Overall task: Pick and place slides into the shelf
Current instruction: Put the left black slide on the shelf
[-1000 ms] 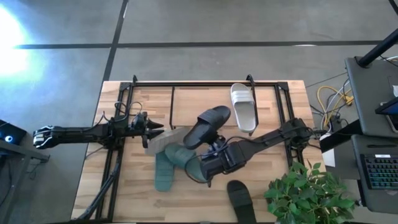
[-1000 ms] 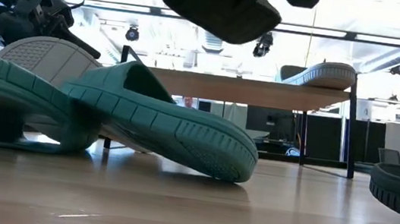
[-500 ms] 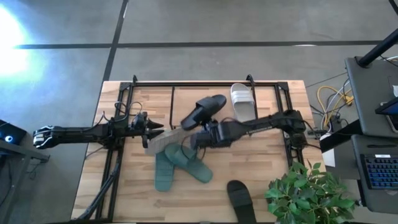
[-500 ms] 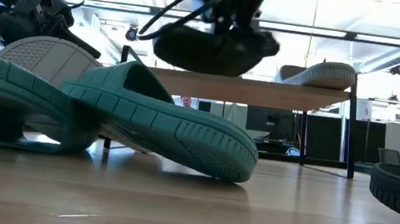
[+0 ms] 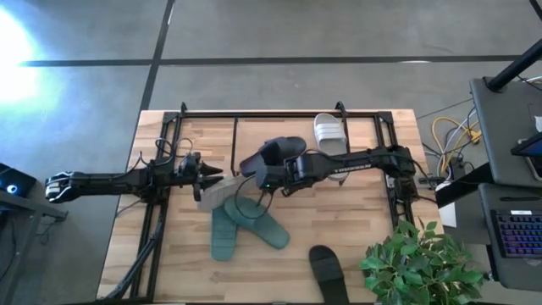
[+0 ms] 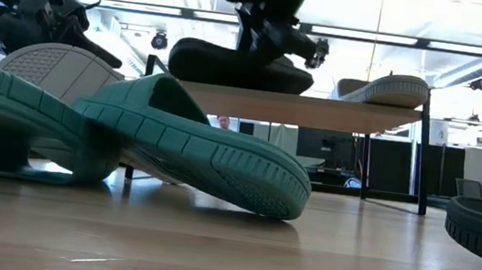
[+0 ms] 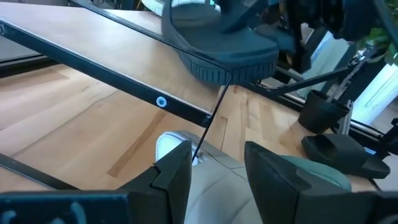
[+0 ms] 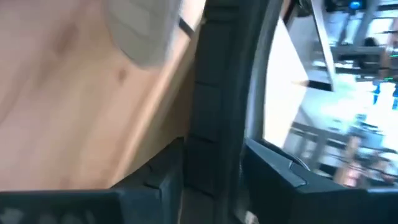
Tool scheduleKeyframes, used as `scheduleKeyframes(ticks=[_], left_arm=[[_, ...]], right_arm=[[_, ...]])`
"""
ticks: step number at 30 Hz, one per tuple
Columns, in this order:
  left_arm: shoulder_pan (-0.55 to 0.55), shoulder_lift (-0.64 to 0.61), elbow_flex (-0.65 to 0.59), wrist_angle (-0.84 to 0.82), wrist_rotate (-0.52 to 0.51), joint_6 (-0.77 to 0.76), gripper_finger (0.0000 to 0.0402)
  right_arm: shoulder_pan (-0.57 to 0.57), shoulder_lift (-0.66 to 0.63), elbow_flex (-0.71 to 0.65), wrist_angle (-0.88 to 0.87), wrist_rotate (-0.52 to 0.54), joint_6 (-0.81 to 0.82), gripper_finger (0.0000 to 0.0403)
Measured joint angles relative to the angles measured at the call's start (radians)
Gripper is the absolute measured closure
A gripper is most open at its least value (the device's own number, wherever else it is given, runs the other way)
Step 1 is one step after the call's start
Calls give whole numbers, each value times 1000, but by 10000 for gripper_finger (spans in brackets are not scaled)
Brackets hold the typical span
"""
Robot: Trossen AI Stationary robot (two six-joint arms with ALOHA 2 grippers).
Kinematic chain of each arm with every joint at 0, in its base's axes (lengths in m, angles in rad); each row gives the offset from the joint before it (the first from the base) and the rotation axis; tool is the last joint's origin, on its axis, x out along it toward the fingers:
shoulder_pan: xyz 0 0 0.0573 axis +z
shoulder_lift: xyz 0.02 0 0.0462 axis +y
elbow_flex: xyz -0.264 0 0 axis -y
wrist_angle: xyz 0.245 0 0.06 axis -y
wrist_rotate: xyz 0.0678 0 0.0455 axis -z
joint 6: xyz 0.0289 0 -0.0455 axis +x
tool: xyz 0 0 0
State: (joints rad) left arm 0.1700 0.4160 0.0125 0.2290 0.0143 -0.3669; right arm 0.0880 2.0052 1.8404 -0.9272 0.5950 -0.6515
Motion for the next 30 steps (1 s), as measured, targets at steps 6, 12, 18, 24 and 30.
scheduleKeyframes(ticks=[6,12,18,24,30], left_arm=[[0,-8,17,2,7,-124,268],[0,-6,147,-10,231,-104,268],[3,152,336,-134,330,-16,268],[4,305,475,-98,343,-126,268],[6,384,574,-80,289,35,268]], right_arm=[[-1,3,-16,-24,-3,57,215],[-11,3,-27,-26,-4,71,198],[-21,2,-28,-27,-4,77,191],[-21,2,-29,-33,1,121,191],[-16,2,-31,-44,60,184,191]])
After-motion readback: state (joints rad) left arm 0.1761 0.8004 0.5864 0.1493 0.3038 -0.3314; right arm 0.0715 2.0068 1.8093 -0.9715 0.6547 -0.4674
